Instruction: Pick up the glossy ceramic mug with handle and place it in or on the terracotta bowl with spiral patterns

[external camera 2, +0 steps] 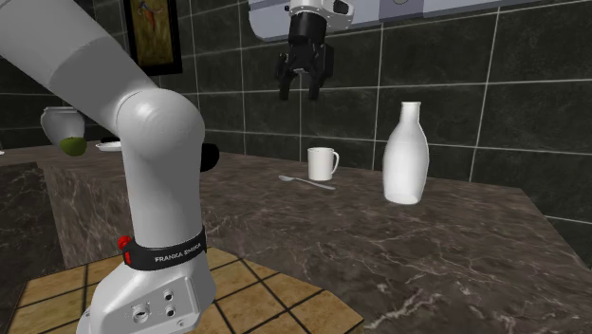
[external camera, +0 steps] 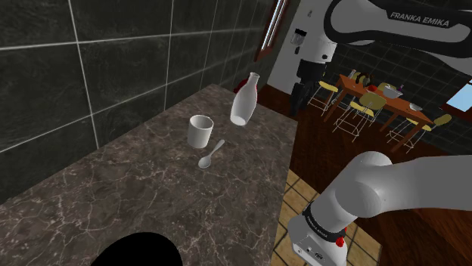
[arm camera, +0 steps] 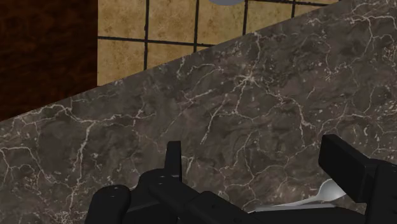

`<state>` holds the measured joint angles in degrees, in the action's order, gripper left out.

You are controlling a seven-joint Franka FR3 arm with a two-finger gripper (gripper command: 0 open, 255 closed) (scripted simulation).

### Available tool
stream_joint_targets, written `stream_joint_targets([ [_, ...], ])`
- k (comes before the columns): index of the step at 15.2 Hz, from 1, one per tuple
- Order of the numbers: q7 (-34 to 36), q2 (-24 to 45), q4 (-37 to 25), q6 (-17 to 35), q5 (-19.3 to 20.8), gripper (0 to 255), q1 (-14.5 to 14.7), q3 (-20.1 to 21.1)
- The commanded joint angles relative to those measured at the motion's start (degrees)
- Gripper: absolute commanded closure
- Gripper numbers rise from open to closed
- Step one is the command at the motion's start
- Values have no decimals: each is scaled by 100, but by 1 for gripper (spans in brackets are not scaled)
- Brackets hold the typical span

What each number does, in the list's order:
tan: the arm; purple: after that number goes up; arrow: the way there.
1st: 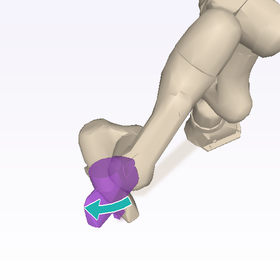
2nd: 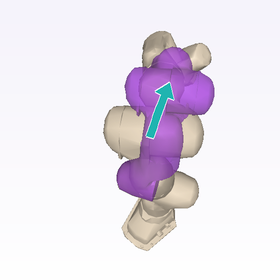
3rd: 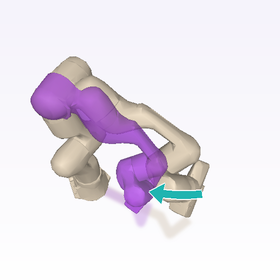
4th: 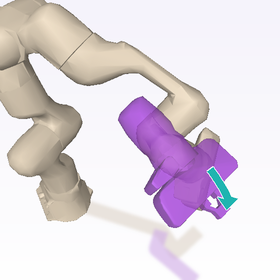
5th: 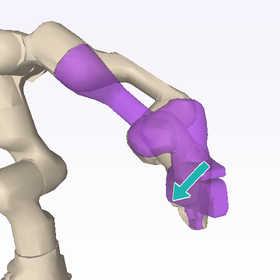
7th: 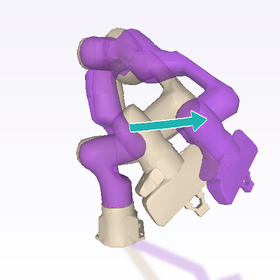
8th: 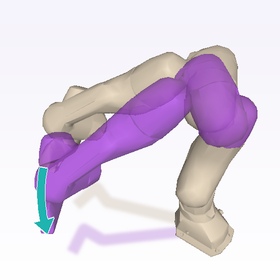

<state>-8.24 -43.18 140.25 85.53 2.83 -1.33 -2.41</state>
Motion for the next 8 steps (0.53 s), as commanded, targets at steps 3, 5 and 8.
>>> stream_joint_targets([
  [3,235,265,-12,282,-141,0,80,187],
  [5,464,558,-56,561,-264,0,156,369],
  [8,799,1041,-180,966,-410,0,253,635],
])
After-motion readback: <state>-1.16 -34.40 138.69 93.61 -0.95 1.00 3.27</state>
